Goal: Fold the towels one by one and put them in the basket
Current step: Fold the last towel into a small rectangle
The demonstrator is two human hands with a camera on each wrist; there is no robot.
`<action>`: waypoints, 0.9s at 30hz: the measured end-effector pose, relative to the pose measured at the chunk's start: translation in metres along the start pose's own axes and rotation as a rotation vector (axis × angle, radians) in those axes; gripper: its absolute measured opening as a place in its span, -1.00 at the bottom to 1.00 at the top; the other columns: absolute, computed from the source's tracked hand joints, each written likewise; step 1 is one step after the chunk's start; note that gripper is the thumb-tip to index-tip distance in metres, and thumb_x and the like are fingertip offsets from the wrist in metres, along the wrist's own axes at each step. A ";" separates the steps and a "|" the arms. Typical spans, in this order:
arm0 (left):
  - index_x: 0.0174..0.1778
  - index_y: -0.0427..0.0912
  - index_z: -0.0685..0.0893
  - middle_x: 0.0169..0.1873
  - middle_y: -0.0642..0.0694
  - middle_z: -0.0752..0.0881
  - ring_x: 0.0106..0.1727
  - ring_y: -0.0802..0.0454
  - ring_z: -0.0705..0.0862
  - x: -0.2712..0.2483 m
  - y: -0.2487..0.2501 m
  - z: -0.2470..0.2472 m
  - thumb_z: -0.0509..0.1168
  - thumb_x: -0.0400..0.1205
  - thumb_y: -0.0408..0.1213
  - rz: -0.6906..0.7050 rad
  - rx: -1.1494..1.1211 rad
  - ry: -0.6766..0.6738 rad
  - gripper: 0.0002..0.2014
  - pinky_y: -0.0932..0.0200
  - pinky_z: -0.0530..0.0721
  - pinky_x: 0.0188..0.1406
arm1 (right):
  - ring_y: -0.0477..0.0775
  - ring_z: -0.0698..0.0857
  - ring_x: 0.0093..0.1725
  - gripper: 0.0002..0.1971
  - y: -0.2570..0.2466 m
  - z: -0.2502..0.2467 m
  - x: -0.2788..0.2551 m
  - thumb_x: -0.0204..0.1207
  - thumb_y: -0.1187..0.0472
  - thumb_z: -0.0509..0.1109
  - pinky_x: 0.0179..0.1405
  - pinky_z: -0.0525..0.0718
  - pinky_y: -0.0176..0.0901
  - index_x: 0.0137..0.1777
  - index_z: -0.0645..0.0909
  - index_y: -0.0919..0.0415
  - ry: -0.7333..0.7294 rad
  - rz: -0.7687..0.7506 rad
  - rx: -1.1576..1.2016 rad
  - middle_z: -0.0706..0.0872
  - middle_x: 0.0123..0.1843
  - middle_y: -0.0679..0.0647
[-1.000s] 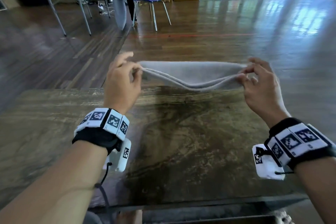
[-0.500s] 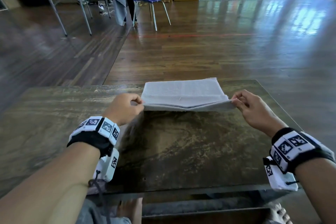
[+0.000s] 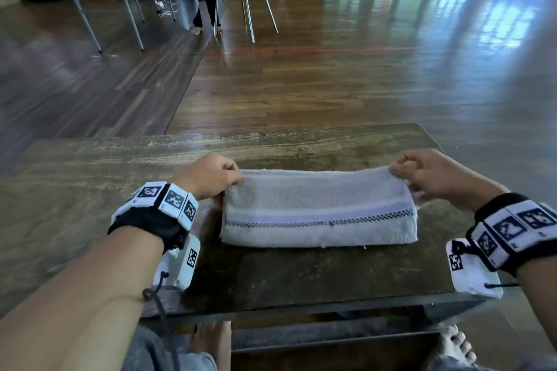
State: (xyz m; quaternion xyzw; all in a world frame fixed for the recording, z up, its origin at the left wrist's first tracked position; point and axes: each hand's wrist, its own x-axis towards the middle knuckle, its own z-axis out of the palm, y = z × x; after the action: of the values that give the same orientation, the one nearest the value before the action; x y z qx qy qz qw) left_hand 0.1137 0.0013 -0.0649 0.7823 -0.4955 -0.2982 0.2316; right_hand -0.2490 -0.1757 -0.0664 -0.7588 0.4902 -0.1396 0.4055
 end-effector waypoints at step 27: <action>-0.11 -0.13 0.79 -0.12 -0.04 0.69 -0.15 0.02 0.63 0.014 0.020 -0.001 0.47 0.53 -0.42 0.383 0.145 0.678 -0.89 0.11 0.60 -0.13 | 0.09 0.60 -0.02 -0.89 -0.029 0.018 0.018 0.58 0.29 0.43 0.05 0.50 -0.24 -0.08 0.63 0.05 0.644 -0.272 -0.232 0.61 0.07 0.11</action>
State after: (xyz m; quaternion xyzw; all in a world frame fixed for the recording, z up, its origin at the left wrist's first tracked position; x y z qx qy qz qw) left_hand 0.1064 -0.0194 -0.0541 0.7443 -0.5475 0.0615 0.3775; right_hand -0.2112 -0.1771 -0.0589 -0.7750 0.5001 -0.3675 0.1194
